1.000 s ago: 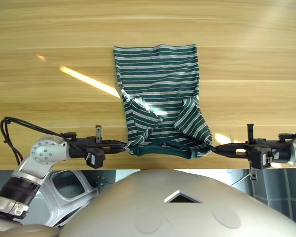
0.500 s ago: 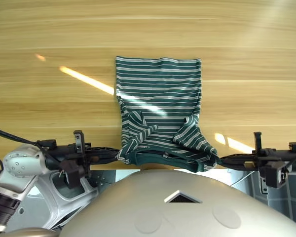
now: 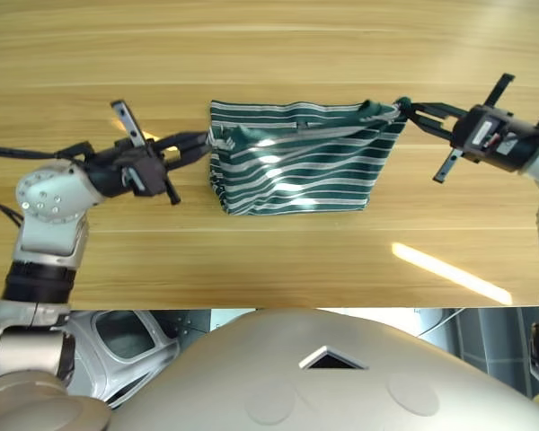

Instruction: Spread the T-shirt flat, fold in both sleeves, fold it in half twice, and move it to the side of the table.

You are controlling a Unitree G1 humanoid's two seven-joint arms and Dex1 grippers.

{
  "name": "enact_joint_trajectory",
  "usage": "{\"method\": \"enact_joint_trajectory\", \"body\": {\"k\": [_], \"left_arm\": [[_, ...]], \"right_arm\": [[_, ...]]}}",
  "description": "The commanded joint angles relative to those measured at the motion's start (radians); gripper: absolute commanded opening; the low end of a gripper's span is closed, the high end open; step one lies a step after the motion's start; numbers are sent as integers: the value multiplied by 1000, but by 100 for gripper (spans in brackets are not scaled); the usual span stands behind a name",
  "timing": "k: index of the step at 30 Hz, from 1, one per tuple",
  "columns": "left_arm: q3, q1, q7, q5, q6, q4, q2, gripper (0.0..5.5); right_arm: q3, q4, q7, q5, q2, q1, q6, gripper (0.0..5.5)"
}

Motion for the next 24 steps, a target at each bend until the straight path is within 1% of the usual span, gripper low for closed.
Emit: {"method": "enact_joint_trajectory", "body": {"k": [1, 8, 13, 17, 20, 24], "left_arm": [[-31, -170, 37, 123, -11, 221, -86, 1], [-117, -461, 190, 395, -66, 724, -181, 1], [-174, -581, 321, 527, -50, 981, -222, 1], [-222, -629, 421, 614, 2, 1091, -262, 1], [-251, -637, 464, 659, 47, 1139, -297, 1], [-274, -635, 522, 696, 130, 1180, -347, 1]], "right_arm": [[66, 85, -64, -120, 49, -80, 7, 0], [192, 312, -199, -314, 169, -210, -1, 0], [235, 502, -304, -390, 250, -314, -12, 0], [270, 652, -373, -435, 293, -371, -41, 0], [294, 759, -422, -463, 324, -407, -62, 0], [309, 849, -437, -468, 350, -435, -85, 0]]}}
